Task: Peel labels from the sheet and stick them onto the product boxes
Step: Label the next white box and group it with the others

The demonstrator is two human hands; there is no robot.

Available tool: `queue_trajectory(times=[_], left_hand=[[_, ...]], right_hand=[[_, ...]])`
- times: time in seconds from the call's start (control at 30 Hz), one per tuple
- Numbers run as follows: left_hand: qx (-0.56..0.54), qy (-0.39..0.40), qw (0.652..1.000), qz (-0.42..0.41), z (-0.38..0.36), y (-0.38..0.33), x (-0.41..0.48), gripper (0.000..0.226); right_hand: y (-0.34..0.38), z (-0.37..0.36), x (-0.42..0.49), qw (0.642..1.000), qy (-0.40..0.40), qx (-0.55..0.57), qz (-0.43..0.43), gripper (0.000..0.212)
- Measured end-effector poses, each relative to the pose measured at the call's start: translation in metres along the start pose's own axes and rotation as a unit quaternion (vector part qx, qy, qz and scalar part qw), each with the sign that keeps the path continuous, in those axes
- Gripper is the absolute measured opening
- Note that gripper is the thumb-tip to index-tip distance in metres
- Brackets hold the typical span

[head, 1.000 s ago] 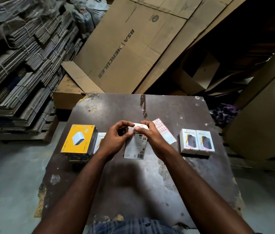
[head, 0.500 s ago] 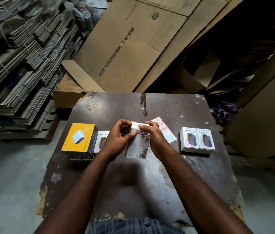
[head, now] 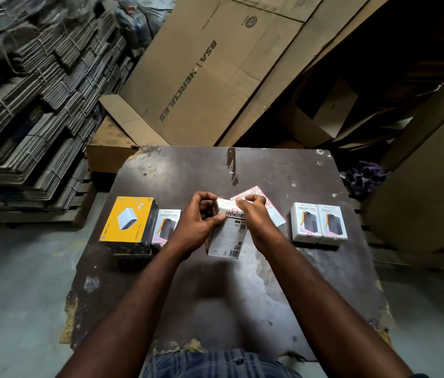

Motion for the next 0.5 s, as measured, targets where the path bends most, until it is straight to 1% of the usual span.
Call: queue_trajectory(times=[0.1, 0.23, 0.3, 0.4, 0.43, 0.5], left_hand=[[-0.006, -0.022, 1.000, 0.009, 0.001, 0.004, 0.002, 0.037], [-0.018, -0.039, 0.999, 0.026, 0.004, 0.006, 0.004, 0.041], [-0.025, -0.039, 0.998, 0.036, 0.004, 0.006, 0.006, 0.040], [-0.036, -0.037, 0.998, 0.047, 0.001, 0.003, 0.007, 0.038], [-0.038, -0.036, 0.997, 0.050, 0.000, 0.002, 0.006, 0.038], [-0.041, -0.034, 0.997, 0.051, -0.003, 0.002, 0.006, 0.038]], right_hand=[[0.002, 0.004, 0.000, 0.999, 0.020, -0.032, 0.018, 0.031], [-0.002, 0.010, -0.007, 0.992, 0.087, -0.076, 0.059, 0.048], [-0.004, 0.013, -0.010, 0.985, 0.087, -0.108, 0.100, 0.049], [-0.006, 0.015, -0.012, 0.971, 0.064, -0.162, 0.164, 0.045], [-0.006, 0.017, -0.012, 0.965, 0.060, -0.182, 0.177, 0.045], [-0.006, 0.024, -0.013, 0.961, 0.078, -0.193, 0.185, 0.045]])
Point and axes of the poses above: each hand's wrist, its own x-axis towards the middle knuckle, its own z-axis out of the back of the hand, y = z × x, the point moved 1 cm from there along x, towards the middle knuckle, and after that the axes turned 4 degrees about y, right-handed, at the moved point
